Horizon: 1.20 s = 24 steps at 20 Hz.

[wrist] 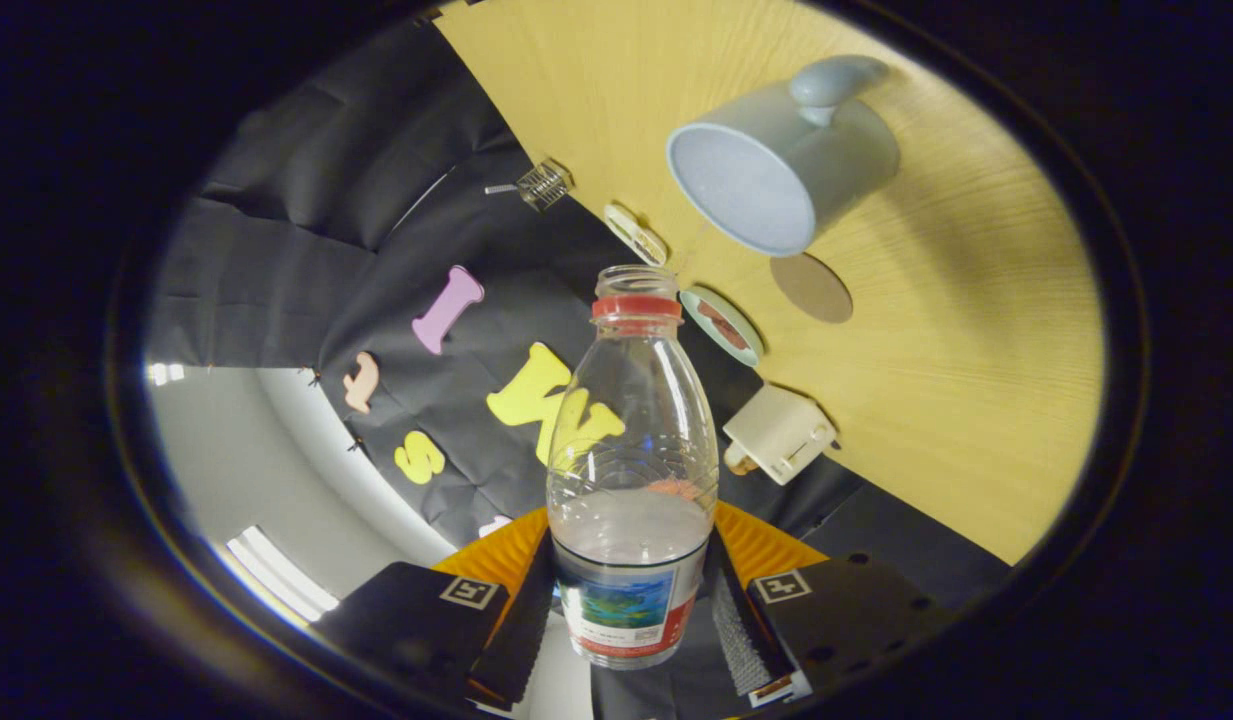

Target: Take the bottle from table, then pour the juice into the cup, finally place the bottle on the coaster

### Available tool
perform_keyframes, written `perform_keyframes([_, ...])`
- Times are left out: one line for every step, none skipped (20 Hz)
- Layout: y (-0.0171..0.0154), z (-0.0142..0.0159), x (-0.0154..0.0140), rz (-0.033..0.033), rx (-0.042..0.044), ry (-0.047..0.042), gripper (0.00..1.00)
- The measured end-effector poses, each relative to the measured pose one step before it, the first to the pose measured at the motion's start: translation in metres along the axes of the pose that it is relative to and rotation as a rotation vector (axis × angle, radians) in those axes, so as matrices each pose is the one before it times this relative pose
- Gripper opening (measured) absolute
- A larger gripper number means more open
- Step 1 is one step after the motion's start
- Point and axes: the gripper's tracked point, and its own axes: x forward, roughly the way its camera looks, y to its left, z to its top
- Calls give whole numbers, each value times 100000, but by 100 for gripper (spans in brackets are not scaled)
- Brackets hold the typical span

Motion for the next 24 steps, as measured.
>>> perform_keyframes([-136,-76,100,-427,50,452,77])
perform_keyframes([81,-195,-65,182,-178,398,77])
perform_keyframes([-33,-174,-94,-95,-1008,270,77])
perform_keyframes([-184,-270,-33,-478,-2023,292,77])
perform_keyframes([-379,-332,-59,-2008,-3763,292,77])
perform_keyframes([-544,-418,-80,-2997,-5780,452,77])
perform_keyframes([-105,-129,-184,-637,-6754,-594,77])
perform_keyframes([282,-28,-100,-788,-7816,-348,77])
perform_keyframes([152,-292,-125,-210,-7930,20,77])
perform_keyframes([209,-235,-107,-100,-8046,412,77])
perform_keyframes([-186,-667,-81,-2027,-7643,1501,77])
perform_keyframes([19,-308,97,-87,-7426,108,77])
perform_keyframes([-71,-222,-172,-1901,-8613,712,78])
perform_keyframes([-188,-295,-110,-1493,-8780,410,77])
perform_keyframes([84,-271,56,-448,-8328,621,77])
perform_keyframes([607,-264,-142,1401,-6774,680,77])
perform_keyframes([626,-209,51,2391,-6048,993,77])
perform_keyframes([159,-393,130,932,-6235,1179,78])
perform_keyframes([195,-304,243,310,-7363,1094,78])
perform_keyframes([-45,-254,277,-899,-8685,1254,78])
perform_keyframes([-78,-240,44,-1540,-9234,1103,78])
perform_keyframes([73,-11,-31,-1434,-9179,569,78])
perform_keyframes([204,191,143,-1288,-8969,-124,78])
perform_keyframes([126,429,-49,-1264,-7967,-850,78])
